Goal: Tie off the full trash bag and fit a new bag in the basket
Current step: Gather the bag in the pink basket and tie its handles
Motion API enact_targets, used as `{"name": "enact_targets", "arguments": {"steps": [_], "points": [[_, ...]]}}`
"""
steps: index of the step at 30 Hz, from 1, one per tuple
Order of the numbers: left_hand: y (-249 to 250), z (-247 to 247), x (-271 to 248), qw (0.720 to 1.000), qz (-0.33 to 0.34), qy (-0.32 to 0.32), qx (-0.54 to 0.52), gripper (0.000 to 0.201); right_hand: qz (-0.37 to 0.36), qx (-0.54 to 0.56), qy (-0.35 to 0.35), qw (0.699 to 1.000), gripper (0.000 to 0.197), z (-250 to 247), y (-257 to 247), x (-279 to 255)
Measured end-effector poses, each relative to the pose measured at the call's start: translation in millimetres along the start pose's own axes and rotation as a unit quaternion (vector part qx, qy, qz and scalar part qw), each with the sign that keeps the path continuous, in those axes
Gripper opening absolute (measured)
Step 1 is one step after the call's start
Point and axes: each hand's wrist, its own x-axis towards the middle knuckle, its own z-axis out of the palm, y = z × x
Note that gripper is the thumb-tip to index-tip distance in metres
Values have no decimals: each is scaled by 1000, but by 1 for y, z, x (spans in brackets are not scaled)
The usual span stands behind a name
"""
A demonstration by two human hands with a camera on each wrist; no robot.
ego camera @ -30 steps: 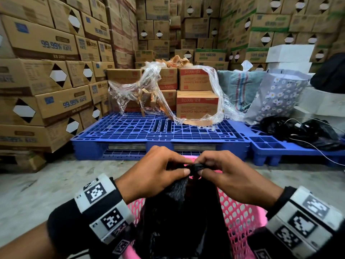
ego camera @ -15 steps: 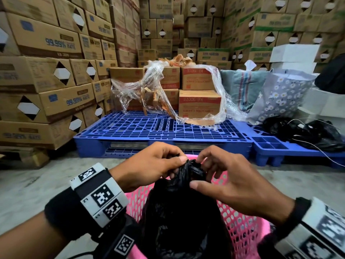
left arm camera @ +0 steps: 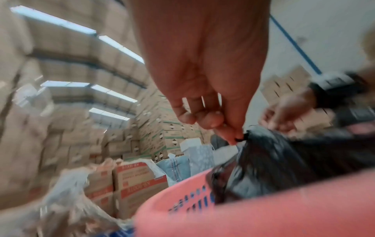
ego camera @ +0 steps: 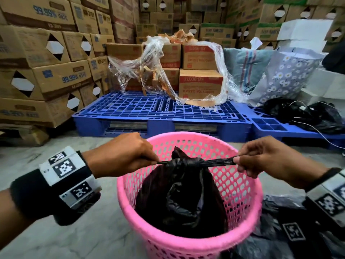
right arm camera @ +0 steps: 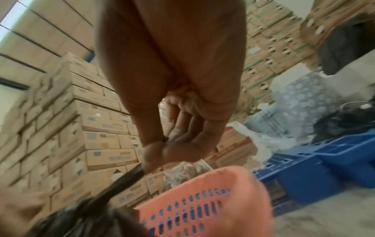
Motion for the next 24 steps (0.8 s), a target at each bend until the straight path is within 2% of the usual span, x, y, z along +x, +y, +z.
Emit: {"name": "enact_targets", "arguments": {"steps": [3, 8, 10, 13, 15, 17, 18, 20, 22, 23, 24], "points": [[-1, 11, -17, 987, 28, -107, 115, 23, 17, -82, -9, 996, 16, -6, 16, -1], [2, 10, -19, 963, -17, -217, 162, 20, 40, -175, -19, 984, 22, -19, 32, -6], [1, 9, -19, 963, -14, -216, 162, 18, 44, -204, -25, 978, 22, -23, 33, -8], [-2, 10, -23, 970, 13, -165, 178, 13, 42, -223, -33, 973, 25, -23, 31, -9], [-5, 9, -21, 972, -26, -167, 166, 23, 27, -250, -20, 968, 26, -22, 31, -8], [-9, 9, -19, 965, -106, -185, 150, 30, -6, -273, 4, 962, 24, -22, 26, -9], [-11, 7, -17, 962, -139, -193, 133, 29, -27, -268, 9, 963, 22, -21, 22, -10], [-16, -2, -11, 961, -211, -176, 25, 25, -81, -224, 3, 971, 17, -21, 5, -12], [-19, -10, -3, 949, -267, -113, -122, 28, -134, -145, -20, 980, 9, -14, -15, -12], [-15, -12, 3, 936, -283, -80, -193, 29, -158, -100, -38, 982, 3, -8, -26, -13], [-8, -14, 10, 919, -289, -48, -264, 29, -180, -63, -57, 980, 6, -1, -35, -12]]}}
